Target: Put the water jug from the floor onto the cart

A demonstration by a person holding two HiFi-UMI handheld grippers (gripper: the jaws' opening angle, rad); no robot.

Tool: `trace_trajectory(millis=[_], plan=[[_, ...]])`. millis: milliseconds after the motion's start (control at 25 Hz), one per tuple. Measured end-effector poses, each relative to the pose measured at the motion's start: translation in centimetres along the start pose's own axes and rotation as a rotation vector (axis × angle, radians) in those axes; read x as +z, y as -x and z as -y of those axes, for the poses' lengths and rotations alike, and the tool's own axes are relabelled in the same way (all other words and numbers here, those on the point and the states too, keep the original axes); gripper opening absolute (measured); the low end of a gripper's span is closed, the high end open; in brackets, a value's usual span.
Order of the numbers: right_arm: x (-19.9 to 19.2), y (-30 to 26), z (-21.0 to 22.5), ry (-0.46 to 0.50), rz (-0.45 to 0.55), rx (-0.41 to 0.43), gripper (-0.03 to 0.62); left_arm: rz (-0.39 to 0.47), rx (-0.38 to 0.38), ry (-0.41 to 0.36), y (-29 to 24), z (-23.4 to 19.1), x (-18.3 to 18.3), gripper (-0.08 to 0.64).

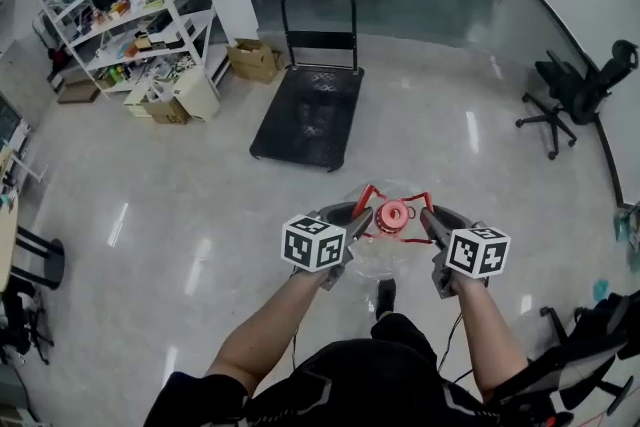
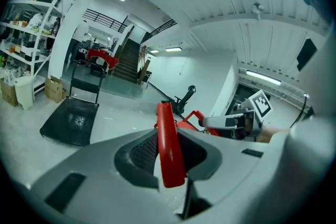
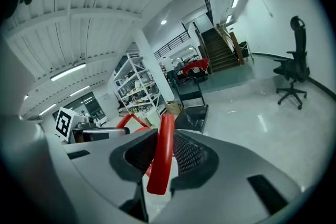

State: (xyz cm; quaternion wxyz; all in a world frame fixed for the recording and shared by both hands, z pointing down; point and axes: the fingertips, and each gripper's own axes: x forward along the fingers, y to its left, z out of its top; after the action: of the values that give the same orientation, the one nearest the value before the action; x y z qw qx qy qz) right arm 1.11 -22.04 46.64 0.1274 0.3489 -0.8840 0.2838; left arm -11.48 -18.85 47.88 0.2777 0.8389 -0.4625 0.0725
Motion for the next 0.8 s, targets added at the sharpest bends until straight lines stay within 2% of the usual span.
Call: trace_trajectory(millis=[320, 480, 800], plan=[[5.5, -13.7, 0.2, 0.067, -0.053, 0.154, 0.089, 0.038, 0.155, 0.067, -2.4, -11.9, 4.8, 0.077], [10.4, -19.2, 0.4, 0.121, -0.064, 0.236, 0.089, 0.083, 0.229, 0.073, -3.5, -16.5, 9.3, 0.077], [18.7, -29.3, 1.6, 0.165, -0.057, 0.303, 0.089, 0.140, 0.303, 0.069, -6.8, -24.9, 17.2, 0.077]])
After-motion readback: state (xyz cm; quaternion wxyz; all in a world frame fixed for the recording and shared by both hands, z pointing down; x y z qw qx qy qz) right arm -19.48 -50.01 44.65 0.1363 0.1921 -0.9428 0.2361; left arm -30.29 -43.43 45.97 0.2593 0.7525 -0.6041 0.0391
